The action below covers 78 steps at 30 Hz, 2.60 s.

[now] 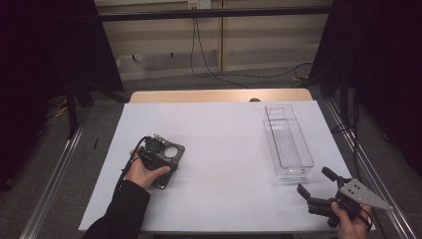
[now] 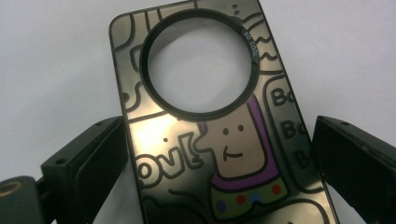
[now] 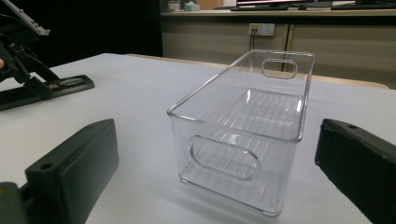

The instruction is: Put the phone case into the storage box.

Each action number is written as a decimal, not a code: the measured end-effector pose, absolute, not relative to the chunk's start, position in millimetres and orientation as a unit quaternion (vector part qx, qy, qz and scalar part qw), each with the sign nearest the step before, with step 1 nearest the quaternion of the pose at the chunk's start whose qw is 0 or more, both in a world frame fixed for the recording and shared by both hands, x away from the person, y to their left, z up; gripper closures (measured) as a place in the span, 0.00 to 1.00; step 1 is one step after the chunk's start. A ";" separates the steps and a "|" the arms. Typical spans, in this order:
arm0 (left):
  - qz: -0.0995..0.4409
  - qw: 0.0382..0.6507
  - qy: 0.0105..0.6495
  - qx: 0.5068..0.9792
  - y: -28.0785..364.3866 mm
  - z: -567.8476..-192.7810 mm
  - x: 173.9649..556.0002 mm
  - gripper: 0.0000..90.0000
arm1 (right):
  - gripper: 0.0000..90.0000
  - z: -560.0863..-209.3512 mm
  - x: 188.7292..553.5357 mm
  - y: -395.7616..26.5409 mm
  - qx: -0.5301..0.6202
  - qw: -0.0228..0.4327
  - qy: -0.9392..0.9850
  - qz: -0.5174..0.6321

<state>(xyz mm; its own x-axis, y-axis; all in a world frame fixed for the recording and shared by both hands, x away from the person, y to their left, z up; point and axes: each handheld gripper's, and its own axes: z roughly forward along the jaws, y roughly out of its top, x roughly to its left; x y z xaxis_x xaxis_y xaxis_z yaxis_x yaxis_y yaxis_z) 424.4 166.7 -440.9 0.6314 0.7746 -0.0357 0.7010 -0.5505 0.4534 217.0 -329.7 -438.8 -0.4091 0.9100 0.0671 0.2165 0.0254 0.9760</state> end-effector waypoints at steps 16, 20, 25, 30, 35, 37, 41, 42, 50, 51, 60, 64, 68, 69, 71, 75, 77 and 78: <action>0.093 0.198 0.442 0.870 162.6 -443.1 422.8 0.01 | 0.00 -438.7 215.9 -329.9 0.438 0.321 0.641 0.543; 0.093 0.192 0.448 0.868 161.8 -442.2 423.6 0.02 | 0.00 -438.7 216.0 -329.7 0.438 0.320 0.642 0.542; 0.086 0.181 0.456 0.867 159.9 -439.3 424.7 0.07 | 0.00 -438.7 215.8 -330.0 0.437 0.321 0.642 0.542; 0.087 0.174 0.459 0.867 158.4 -438.1 425.6 0.09 | 0.00 -438.8 215.5 -330.3 0.438 0.320 0.643 0.541; 0.086 0.169 0.466 0.864 157.2 -436.7 425.2 0.10 | 0.00 -438.8 215.4 -330.2 0.438 0.320 0.643 0.541; 0.086 0.168 0.466 0.865 157.1 -436.3 425.3 0.11 | 0.00 -438.8 215.4 -330.3 0.438 0.320 0.643 0.541; 0.085 0.173 0.466 0.864 158.2 -436.1 425.0 0.11 | 0.00 -439.0 215.5 -330.6 0.438 0.320 0.643 0.541; 0.084 0.174 0.466 0.863 158.7 -435.8 425.1 0.12 | 0.00 -439.1 215.5 -330.7 0.438 0.320 0.643 0.541; 0.084 0.177 0.451 0.871 161.8 -434.4 425.6 0.14 | 0.00 -439.0 215.5 -330.6 0.438 0.321 0.643 0.540; 0.084 0.178 0.450 0.871 161.9 -434.3 425.6 0.14 | 0.00 -439.0 215.5 -330.7 0.438 0.321 0.643 0.540; 0.079 0.210 0.444 0.868 164.9 -432.9 425.6 0.14 | 0.00 -439.1 215.4 -330.7 0.439 0.321 0.643 0.540; 0.081 0.238 0.440 0.862 164.6 -430.0 423.7 0.14 | 0.00 -439.1 215.4 -330.8 0.439 0.321 0.642 0.540; 0.088 0.261 0.429 0.860 163.6 -425.8 421.1 0.14 | 0.00 -439.1 215.4 -330.7 0.439 0.321 0.642 0.540; 0.089 0.266 0.423 0.861 163.6 -424.4 420.3 0.14 | 0.00 -439.1 215.4 -330.7 0.439 0.321 0.642 0.540; 0.094 0.278 0.418 0.860 163.7 -421.4 418.5 0.14 | 0.00 -439.1 215.4 -330.7 0.440 0.321 0.642 0.540; 0.101 0.306 0.407 0.854 165.5 -415.9 415.8 0.14 | 0.00 -439.1 215.3 -330.7 0.439 0.321 0.642 0.540; 0.107 0.317 0.406 0.850 166.4 -413.9 414.9 0.14 | 0.00 -439.1 215.3 -330.8 0.439 0.321 0.642 0.540; 0.112 0.321 0.402 0.850 166.8 -412.7 414.5 0.14 | 0.00 -439.1 215.3 -330.7 0.439 0.321 0.642 0.540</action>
